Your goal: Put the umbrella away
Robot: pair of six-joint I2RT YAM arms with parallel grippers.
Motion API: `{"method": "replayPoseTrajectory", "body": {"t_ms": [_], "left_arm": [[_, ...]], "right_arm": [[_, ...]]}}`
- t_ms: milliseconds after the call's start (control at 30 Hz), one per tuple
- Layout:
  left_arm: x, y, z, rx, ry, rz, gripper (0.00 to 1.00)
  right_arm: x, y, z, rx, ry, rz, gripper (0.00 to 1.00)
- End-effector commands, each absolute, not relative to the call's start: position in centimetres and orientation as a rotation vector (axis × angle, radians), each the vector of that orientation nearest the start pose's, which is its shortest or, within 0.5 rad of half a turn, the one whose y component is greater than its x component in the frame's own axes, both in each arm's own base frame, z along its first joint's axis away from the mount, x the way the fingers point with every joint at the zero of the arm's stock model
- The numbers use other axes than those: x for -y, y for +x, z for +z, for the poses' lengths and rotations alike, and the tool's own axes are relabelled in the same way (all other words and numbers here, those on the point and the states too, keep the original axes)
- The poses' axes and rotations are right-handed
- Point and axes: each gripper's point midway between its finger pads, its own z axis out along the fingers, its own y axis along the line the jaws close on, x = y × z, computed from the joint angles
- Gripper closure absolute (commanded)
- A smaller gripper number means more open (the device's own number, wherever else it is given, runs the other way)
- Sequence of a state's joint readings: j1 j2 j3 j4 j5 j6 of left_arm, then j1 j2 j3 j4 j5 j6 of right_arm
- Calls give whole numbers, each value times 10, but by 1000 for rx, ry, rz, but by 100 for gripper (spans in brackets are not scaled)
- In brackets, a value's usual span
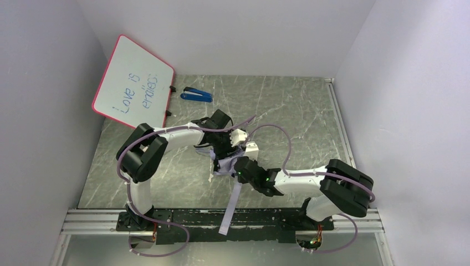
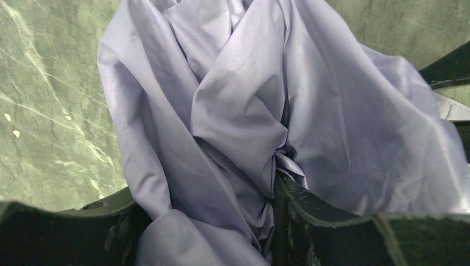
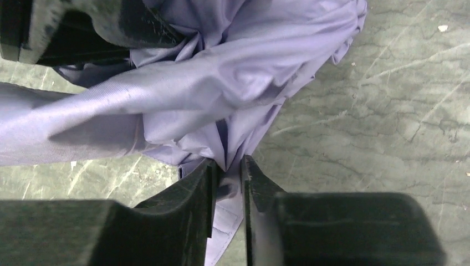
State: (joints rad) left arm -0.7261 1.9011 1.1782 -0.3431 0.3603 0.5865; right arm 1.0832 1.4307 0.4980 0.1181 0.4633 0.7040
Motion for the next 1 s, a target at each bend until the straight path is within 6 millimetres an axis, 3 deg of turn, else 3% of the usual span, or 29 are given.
{"method": "replayPoseTrajectory", "body": {"t_ms": [0, 133, 300, 633, 967], "left_arm": [[262, 298, -30, -2179, 1702, -289, 90], [264, 301, -28, -2187, 1678, -301, 89], [261, 307, -28, -2208, 1646, -278, 89], [257, 317, -30, -2251, 1592, -245, 89], [253, 321, -31, -2258, 1580, -214, 89]], "right_arm": [[-242, 177, -6, -2367, -299, 350, 81], [-260, 170, 0, -2328, -397, 449, 100], [-277, 156, 5, -2314, -474, 551, 100], [-301, 108, -2, -2290, -728, 640, 100], [-315, 75, -3, -2247, -919, 701, 100]]}}
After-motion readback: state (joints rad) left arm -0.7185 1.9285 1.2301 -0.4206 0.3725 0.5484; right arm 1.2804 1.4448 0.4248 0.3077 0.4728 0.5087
